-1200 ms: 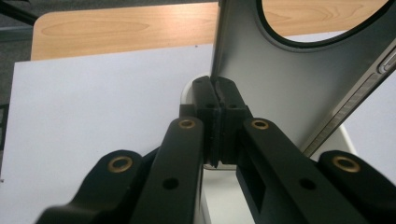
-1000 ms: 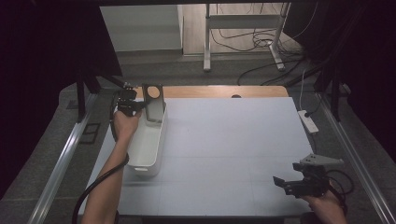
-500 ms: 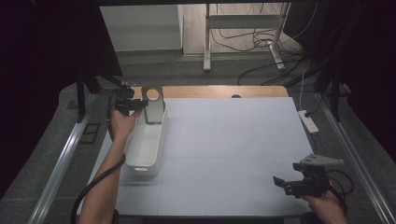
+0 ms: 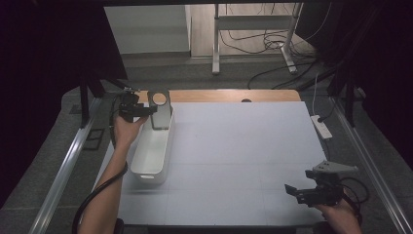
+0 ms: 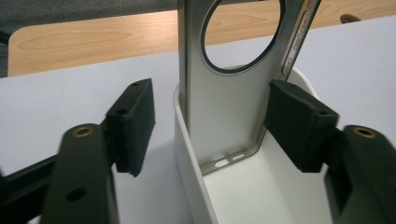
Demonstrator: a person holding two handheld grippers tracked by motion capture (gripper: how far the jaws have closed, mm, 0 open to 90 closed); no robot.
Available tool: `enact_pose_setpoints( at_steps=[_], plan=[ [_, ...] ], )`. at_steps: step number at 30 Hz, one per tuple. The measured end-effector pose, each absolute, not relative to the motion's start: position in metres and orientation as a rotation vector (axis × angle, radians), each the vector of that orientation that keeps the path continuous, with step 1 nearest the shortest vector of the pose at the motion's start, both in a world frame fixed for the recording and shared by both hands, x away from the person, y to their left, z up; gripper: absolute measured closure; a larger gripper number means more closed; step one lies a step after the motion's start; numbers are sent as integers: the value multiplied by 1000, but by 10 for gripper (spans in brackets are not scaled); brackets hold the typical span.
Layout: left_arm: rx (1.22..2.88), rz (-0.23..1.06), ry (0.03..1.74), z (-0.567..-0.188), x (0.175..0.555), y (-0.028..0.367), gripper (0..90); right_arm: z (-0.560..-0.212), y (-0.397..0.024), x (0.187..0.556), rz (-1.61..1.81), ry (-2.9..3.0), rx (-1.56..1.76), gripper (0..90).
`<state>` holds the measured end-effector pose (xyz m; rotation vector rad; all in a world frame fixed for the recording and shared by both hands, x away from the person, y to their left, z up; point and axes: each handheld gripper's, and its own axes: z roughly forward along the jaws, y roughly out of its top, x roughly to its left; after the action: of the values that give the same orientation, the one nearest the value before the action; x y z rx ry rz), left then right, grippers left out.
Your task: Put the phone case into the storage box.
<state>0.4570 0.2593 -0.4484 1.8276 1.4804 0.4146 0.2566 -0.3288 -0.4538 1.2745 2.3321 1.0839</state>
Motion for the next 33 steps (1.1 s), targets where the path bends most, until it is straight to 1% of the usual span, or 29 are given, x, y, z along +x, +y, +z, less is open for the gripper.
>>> enact_pose_setpoints(
  at_steps=[6,11,17,18,24,33],
  plan=[
    [1822,415,1453,-448,456,261,263,-454,-329,257,1084,2333,1274,32],
    [1814,390,1425,-448,455,262,209,-454,-329,257,1083,2335,1273,33],
    [1793,378,1398,-448,452,263,168,-454,-328,257,1082,2336,1274,32],
    [1789,375,1400,-448,452,263,141,-454,-328,257,1082,2337,1274,32],
    [1799,374,1387,-446,451,262,85,-454,-328,257,1082,2338,1270,32],
    [1825,367,1349,-447,446,262,43,-454,-328,257,1081,2343,1268,33]
  ],
)
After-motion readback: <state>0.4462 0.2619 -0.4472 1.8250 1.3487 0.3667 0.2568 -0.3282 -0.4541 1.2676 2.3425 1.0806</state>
